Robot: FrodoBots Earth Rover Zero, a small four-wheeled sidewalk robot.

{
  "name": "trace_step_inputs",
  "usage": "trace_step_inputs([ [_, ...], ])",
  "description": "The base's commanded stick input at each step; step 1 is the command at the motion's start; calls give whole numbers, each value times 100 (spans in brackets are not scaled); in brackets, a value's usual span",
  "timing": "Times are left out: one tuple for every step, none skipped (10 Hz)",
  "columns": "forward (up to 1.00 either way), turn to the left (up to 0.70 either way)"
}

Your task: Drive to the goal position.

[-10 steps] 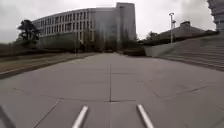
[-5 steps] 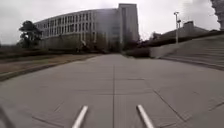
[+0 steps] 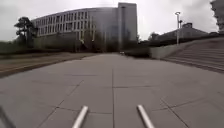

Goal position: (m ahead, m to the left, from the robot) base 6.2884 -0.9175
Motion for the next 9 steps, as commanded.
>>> trace_step_inputs([
  [100,-27],
  [100,-27],
  [100,-27],
  [100,-27],
  [100,-27],
  [100,-6],
  [100,0],
  [100,0],
  [100,0],
])
